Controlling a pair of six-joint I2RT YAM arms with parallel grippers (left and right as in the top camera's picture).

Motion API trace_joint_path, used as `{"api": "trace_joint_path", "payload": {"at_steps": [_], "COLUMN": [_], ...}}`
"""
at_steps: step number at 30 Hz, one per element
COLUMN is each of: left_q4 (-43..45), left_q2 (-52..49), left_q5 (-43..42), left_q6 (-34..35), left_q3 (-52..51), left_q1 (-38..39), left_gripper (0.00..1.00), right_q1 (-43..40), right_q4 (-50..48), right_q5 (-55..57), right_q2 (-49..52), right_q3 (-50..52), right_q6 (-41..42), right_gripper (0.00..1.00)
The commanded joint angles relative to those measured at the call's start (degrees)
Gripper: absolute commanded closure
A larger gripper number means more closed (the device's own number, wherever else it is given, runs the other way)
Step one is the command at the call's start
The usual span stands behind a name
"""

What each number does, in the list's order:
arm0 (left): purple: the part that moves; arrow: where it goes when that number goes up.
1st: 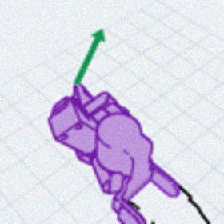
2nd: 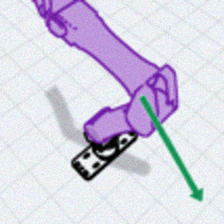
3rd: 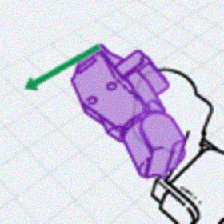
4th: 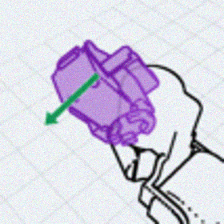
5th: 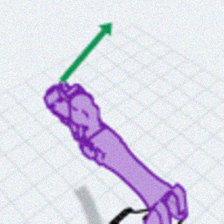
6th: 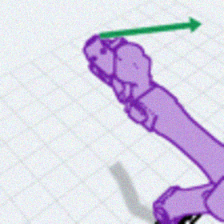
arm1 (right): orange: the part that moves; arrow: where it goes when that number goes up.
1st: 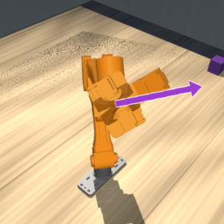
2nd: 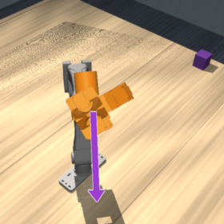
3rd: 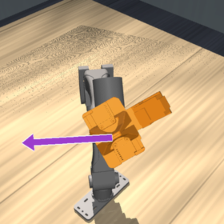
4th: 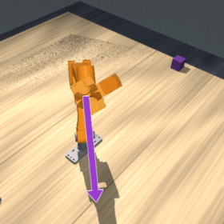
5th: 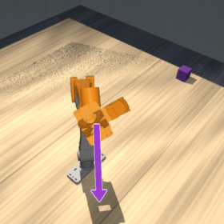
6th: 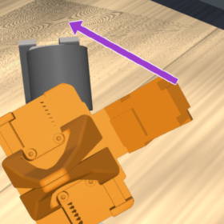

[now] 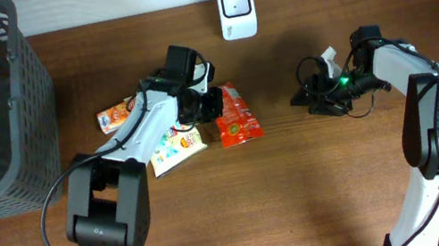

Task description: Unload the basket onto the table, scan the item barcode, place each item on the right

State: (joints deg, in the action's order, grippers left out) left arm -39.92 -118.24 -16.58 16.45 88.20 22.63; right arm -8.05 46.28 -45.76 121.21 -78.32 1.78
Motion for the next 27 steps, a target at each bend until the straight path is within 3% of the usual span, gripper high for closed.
{"api": "trace_joint_path", "payload": {"at_steps": [1, 8, 17, 27], "left_q4": [-5.5, -14.9, -24.1, -20.6], "left_q2": [3.1, 3.9, -4.9, -12.5], "left_q5": [17.4, 37.1, 58.4, 38.3], "left_q6": [-4.4, -15.9, -13.5, -10.9], "left_q3": [9.2, 25.0, 24.9, 24.9], "left_q1": [1.3, 9.2, 18.1, 20.1], "left_gripper": [1.0, 1.0, 1.0, 1.0], "right_q1": [0.1, -2.6, -7.7, -10.8], "right_q4": [0.5, 9.9, 25.1, 29.9], "right_q5": [1.2, 2.3, 4.3, 5.1], "right_q2": [1.2, 1.2, 1.2, 1.2], "right_q3": [0.2, -4.5, -13.9, -18.1], "right_q6": [0.4, -1.8, -6.1, -6.6], "right_gripper": [0.28, 0.32, 0.32, 0.31]}}
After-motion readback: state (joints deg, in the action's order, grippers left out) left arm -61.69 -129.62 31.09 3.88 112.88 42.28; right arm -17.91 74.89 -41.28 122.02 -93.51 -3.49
